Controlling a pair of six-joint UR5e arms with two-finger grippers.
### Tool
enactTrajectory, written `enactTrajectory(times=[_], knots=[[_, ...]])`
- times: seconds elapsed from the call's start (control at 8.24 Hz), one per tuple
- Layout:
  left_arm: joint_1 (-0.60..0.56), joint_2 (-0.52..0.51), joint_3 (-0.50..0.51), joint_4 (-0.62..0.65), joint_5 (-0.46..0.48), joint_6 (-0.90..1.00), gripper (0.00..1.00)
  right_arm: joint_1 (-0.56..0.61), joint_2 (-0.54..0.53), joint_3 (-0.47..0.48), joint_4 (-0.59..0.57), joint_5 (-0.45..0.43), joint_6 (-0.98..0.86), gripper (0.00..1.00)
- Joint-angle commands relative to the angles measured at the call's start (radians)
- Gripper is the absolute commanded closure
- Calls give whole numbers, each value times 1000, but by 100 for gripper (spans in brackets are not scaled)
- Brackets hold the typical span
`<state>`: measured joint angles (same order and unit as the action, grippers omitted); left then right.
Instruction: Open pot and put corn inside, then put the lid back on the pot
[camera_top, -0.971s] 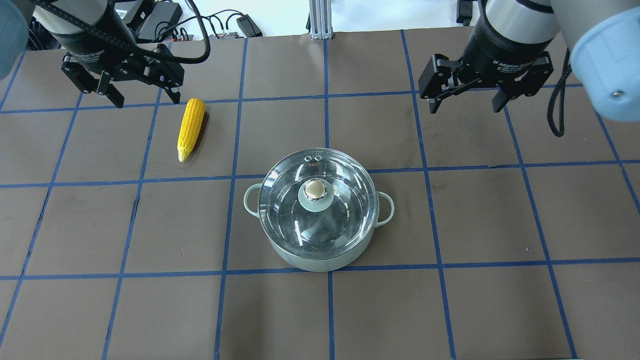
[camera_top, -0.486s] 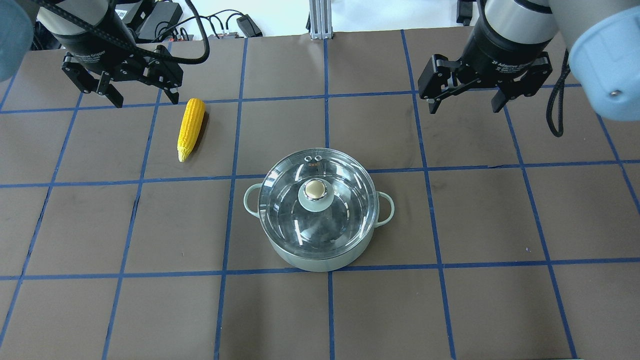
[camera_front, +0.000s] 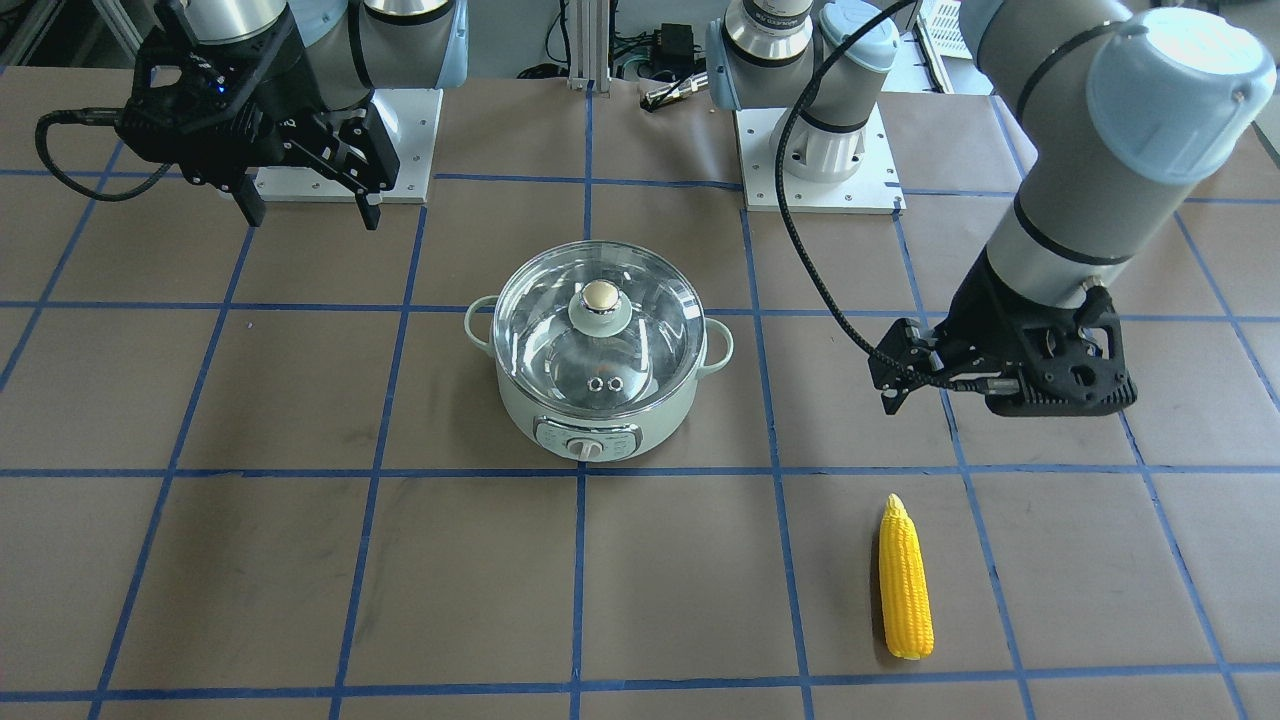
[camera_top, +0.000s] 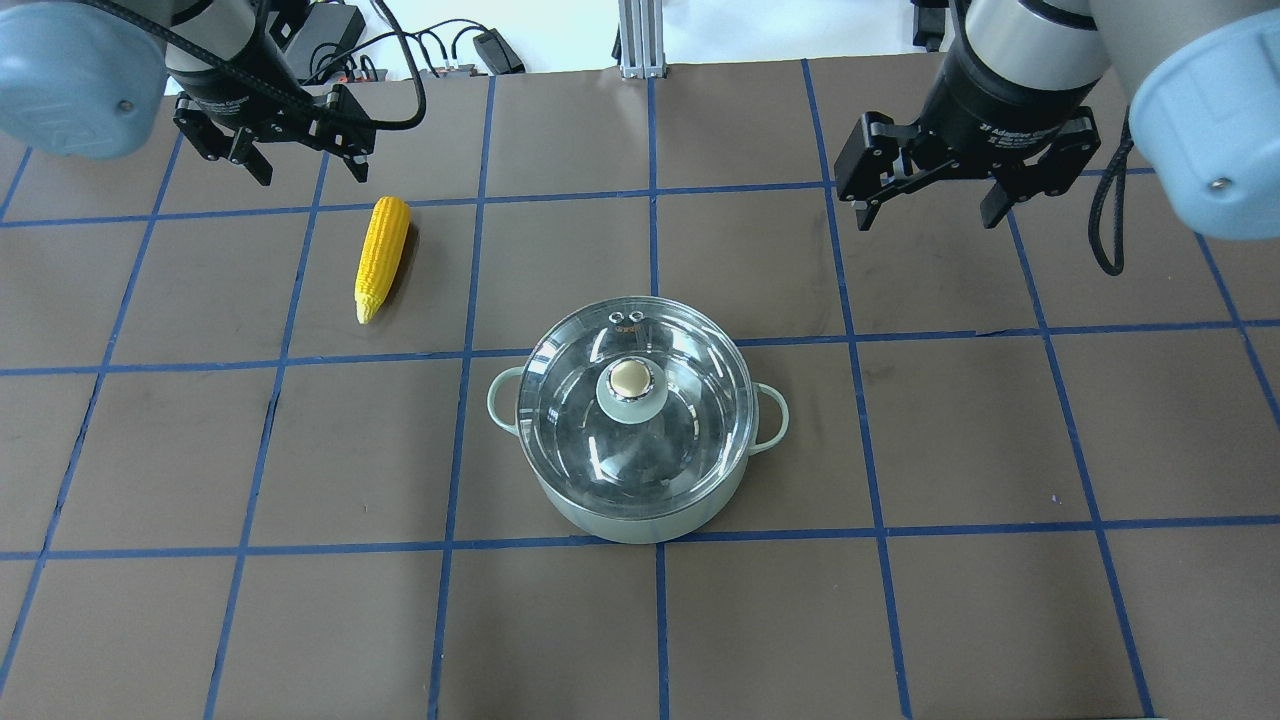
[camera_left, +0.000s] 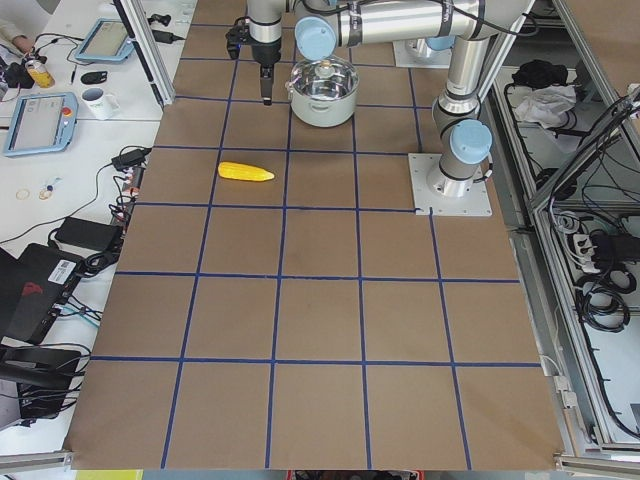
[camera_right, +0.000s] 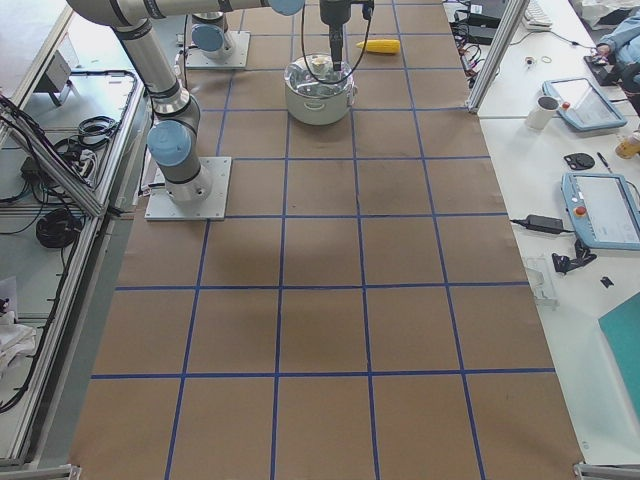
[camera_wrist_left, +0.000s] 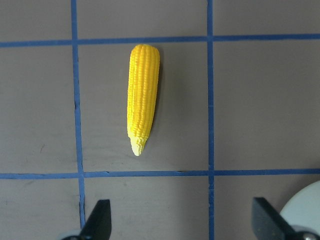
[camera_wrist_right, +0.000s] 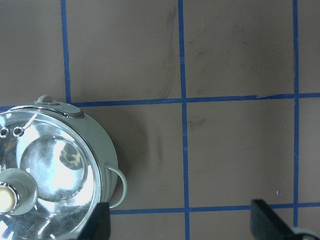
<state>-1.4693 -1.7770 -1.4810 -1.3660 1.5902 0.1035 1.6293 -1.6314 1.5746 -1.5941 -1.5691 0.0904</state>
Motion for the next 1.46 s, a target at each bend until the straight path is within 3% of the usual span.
enactTrajectory(times=[0.0,0.24,0.49,0.97,1.34], knots=[[41,-114,-1,91,0,65,0,88,76,1,-16,14,63,0],[79,-169,-2,105,-3,51,0,264,201,2,-129,12,188,0],[93,-284,-15,256,-12,169,0,400,338,5,-278,12,360,0],[99,-357,-22,329,-15,234,0,422,343,31,-276,14,368,1],[99,-407,-22,349,-49,234,0,422,341,42,-234,14,408,9]])
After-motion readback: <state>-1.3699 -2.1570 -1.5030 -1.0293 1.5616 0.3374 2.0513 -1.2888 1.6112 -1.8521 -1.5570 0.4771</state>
